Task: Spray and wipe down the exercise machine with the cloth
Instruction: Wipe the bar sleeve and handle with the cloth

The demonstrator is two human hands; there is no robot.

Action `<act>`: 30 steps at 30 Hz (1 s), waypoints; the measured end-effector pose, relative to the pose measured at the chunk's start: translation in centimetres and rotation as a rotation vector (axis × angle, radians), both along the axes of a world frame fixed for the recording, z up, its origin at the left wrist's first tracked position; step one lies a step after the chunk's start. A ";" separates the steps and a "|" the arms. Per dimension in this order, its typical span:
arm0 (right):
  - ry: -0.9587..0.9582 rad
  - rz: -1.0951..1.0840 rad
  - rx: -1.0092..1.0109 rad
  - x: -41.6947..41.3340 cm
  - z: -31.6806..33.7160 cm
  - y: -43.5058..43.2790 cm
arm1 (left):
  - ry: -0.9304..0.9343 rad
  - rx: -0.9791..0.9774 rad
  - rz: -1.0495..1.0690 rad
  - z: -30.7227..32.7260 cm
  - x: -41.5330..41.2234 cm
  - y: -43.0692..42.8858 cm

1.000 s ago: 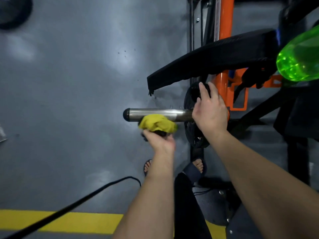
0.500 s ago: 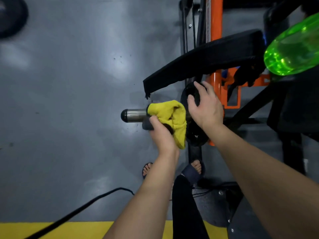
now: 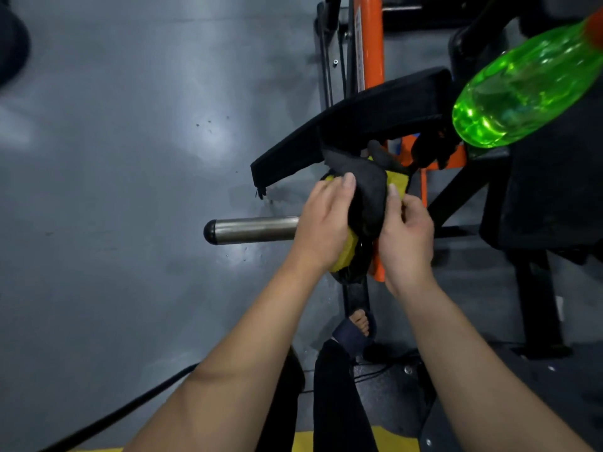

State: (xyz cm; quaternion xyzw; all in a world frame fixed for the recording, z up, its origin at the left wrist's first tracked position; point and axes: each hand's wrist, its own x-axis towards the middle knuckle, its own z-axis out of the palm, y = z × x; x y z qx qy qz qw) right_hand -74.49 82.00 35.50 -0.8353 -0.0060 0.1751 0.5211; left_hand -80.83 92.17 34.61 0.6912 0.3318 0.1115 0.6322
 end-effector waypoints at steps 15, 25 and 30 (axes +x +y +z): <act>-0.346 0.134 -0.277 0.8 1.1 -0.6 | 0.297 0.502 0.025 -2.9 0.2 1.8; 0.029 0.798 -1.074 5.1 1.0 4.9 | 0.549 0.749 -0.017 -6.7 2.3 5.3; 0.050 0.738 -1.115 5.1 0.5 7.3 | 0.565 0.602 -0.221 -7.2 -0.6 7.7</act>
